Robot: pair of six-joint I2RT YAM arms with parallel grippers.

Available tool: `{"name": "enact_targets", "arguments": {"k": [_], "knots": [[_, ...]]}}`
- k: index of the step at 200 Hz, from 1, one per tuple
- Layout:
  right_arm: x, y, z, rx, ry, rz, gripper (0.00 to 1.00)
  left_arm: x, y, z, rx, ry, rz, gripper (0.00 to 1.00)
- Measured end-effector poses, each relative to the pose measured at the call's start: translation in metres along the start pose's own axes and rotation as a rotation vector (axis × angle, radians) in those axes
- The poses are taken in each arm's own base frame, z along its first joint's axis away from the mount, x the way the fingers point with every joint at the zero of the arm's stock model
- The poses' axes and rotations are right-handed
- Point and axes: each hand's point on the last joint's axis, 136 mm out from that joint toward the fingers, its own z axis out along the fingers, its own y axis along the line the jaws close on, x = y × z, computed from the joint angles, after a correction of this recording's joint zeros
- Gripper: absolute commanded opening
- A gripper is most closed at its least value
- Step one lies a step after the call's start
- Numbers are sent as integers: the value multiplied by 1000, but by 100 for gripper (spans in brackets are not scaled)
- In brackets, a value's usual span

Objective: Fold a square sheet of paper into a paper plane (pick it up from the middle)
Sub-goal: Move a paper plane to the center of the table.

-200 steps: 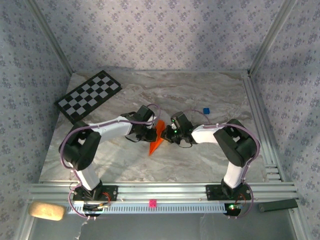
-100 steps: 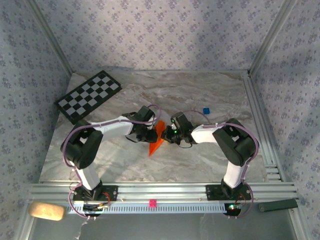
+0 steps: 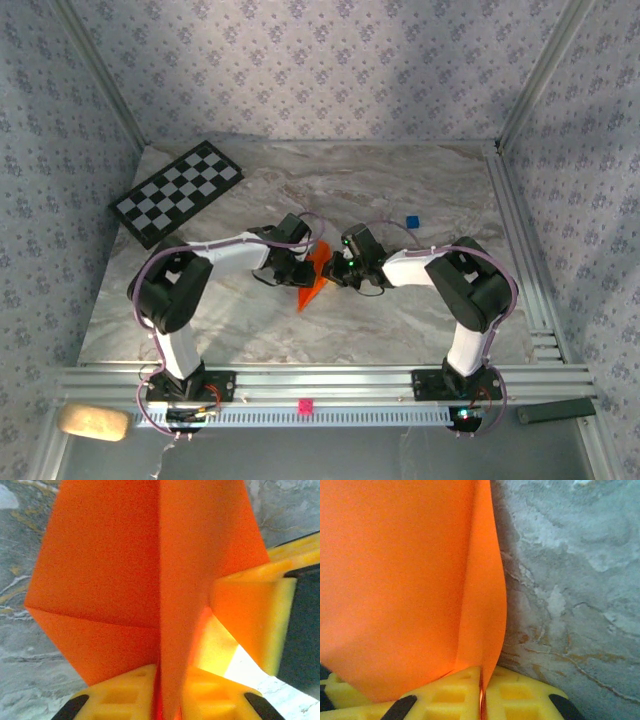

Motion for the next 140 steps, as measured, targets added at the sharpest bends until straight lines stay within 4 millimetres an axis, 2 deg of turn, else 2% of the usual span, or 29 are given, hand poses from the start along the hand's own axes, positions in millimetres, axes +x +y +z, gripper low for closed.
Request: {"name": "enact_targets", "arguments": {"k": [39,68,77,118,140], "knots": [[-1,1,0,-4,-3,0,17,-1,-1,1,3,0,2,9],[-3,5,-5,-18,-13,-10,35,-4,1,1,-23,-13,-1,4],[-5,5,-10,-15,-25,-7,38,-6,3,0,-44,-21,-6,5],[-20,2,-49,14,-123,-17,39,-17,20,-9,-171,-72,-52,4],[-26,-7,-66,32,-169,-8,40,-26,24,-15,-219,-98,-83,6]]}}
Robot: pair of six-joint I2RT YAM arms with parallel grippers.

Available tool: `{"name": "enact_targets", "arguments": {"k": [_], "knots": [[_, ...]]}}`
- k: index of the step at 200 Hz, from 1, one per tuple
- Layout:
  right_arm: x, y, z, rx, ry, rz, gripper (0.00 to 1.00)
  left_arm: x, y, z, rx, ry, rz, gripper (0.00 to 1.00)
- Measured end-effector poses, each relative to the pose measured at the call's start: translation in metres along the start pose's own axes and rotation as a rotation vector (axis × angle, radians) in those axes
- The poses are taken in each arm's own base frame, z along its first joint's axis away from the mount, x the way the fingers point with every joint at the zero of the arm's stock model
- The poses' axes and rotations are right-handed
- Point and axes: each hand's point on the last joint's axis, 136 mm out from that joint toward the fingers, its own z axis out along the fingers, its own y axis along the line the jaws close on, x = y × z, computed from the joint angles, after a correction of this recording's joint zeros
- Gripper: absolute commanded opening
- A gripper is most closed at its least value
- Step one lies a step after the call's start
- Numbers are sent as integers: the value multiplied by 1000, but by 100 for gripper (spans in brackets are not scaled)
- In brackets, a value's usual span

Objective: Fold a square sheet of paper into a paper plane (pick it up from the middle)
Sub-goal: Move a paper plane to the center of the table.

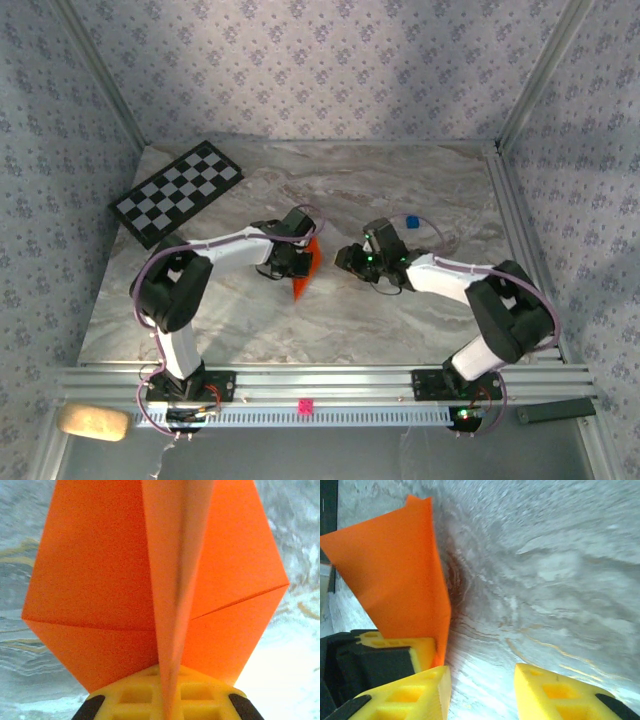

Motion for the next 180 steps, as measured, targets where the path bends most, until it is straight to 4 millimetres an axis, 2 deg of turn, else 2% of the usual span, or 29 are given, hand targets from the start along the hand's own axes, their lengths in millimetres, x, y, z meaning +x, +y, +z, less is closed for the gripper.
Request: {"name": "enact_targets", "arguments": {"k": [34,55,180], "knots": [[1,-24,-12,47,-22,28,40,-10,5,3,-62,-9,-34,6],[3,-32,-16,66,-24,38,40,-9,6,10,-87,9,-43,6],[6,-39,-20,76,-26,46,40,-10,4,13,-117,35,-81,19]]}}
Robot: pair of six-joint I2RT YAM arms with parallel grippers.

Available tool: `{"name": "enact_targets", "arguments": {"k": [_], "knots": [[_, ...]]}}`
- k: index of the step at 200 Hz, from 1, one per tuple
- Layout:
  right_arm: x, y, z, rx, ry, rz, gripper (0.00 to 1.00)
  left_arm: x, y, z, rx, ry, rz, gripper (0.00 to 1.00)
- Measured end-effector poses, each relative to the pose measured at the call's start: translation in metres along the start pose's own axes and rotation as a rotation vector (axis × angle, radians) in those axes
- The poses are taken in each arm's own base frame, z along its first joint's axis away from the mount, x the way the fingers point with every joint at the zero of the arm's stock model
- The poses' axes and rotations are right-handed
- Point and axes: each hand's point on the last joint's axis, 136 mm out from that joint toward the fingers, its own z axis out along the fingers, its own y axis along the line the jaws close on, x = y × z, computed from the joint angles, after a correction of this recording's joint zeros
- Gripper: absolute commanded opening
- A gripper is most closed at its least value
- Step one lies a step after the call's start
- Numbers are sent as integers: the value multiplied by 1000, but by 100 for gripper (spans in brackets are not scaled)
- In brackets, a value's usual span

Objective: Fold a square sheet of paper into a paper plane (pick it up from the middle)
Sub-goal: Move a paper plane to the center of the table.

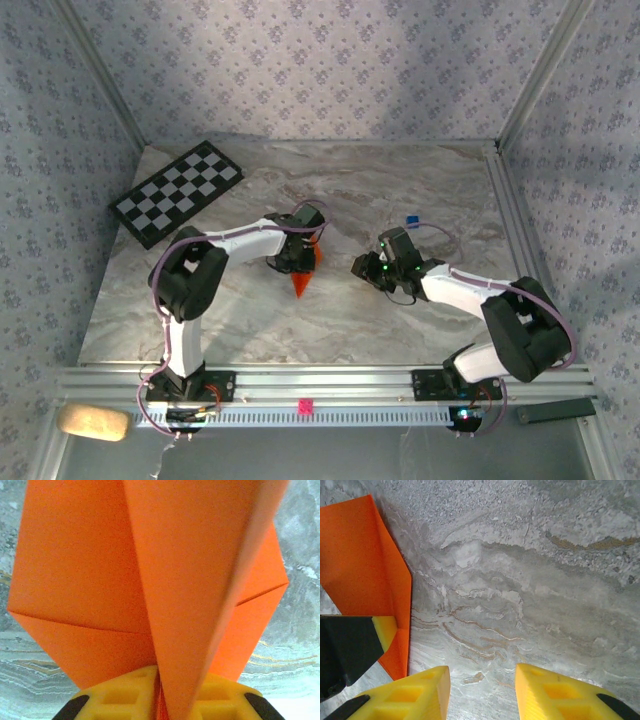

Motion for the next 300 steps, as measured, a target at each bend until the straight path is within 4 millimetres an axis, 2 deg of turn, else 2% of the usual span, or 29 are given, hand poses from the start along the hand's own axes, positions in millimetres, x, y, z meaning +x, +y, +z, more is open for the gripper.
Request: {"name": "enact_targets", "arguments": {"k": [75,91,171,227,256,268,300], "knots": [[-1,-1,0,2,-2,1,40,-4,-3,2,-34,-8,-38,31],[-1,-3,0,5,-2,3,40,-5,-3,1,-51,-17,-42,36],[-8,-6,-7,-2,-25,-2,41,-6,-3,2,-73,-29,-78,37],[-12,-1,-15,-23,-47,-7,41,-8,-4,-2,-67,-37,-101,39],[-14,-1,-20,-22,-53,-7,41,-8,-4,-10,-62,-46,-105,39],[-14,-2,-21,-19,-52,-7,41,-10,-4,-15,-57,-56,-108,46],[-14,-2,-26,-22,-58,-7,41,-15,-6,-31,-37,-90,-120,48]]}}
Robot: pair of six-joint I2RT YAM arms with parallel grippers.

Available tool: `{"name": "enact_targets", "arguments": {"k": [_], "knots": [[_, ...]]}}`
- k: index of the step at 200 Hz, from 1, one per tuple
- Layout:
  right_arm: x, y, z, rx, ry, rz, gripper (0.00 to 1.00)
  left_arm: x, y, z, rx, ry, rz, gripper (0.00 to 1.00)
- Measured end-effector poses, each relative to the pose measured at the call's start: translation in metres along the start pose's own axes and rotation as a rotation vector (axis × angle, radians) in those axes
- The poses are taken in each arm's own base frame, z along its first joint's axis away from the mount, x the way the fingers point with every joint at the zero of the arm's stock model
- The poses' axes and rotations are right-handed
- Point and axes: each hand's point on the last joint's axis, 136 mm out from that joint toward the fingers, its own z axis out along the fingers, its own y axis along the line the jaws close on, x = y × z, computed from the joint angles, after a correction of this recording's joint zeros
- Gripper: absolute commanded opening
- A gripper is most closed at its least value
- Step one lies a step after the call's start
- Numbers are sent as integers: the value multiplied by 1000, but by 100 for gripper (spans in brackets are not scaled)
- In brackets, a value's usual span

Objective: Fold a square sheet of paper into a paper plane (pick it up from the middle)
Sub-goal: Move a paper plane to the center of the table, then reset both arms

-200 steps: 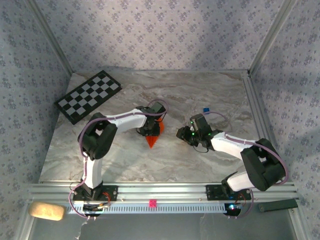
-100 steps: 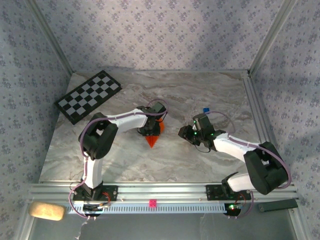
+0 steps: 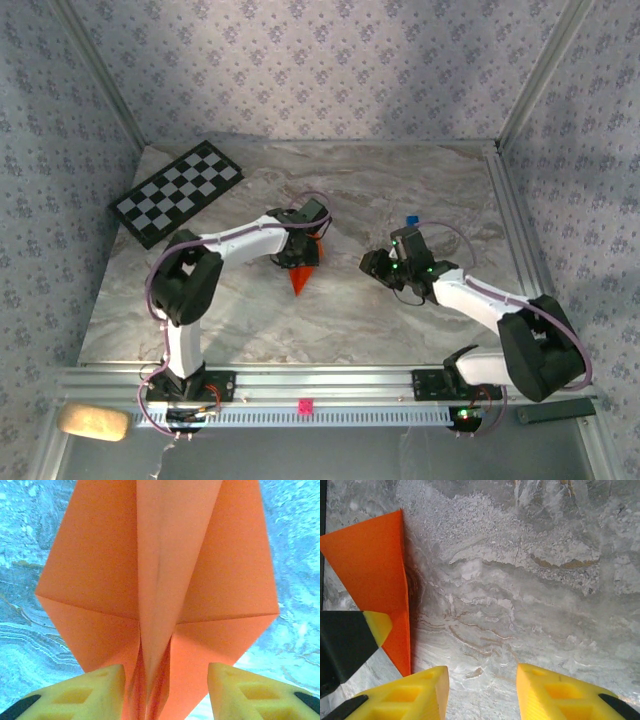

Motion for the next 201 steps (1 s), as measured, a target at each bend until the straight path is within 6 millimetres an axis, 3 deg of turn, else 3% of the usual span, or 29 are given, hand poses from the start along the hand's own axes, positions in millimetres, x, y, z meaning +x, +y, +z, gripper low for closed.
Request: {"name": "enact_targets", "arguments": {"k": [38,74,89,108,120,131,149,178,201], "knots": [[-6,2,-11,-1,-34,-11,43,-9,-1,-23,32,-59,-7,49],[-18,-5,-36,55,-116,-78,62,-23,12,-67,63,-217,4,64],[-31,-7,-54,100,-184,-122,66,-33,22,-92,74,-317,14,70],[-61,-8,-82,190,-337,-206,71,-47,42,-118,81,-440,0,83],[-81,-14,-98,279,-446,-271,82,-56,65,-129,67,-505,-25,86],[-100,-26,-109,384,-550,-331,99,-62,92,-134,27,-555,-50,88],[-120,-60,-115,575,-641,-433,99,-69,140,-136,-81,-629,-95,92],[-141,-128,-105,806,-580,-438,99,-66,221,-129,-274,-694,-198,96],[-150,-145,-85,805,-565,-482,98,-57,280,-114,-414,-694,-294,98]]}}
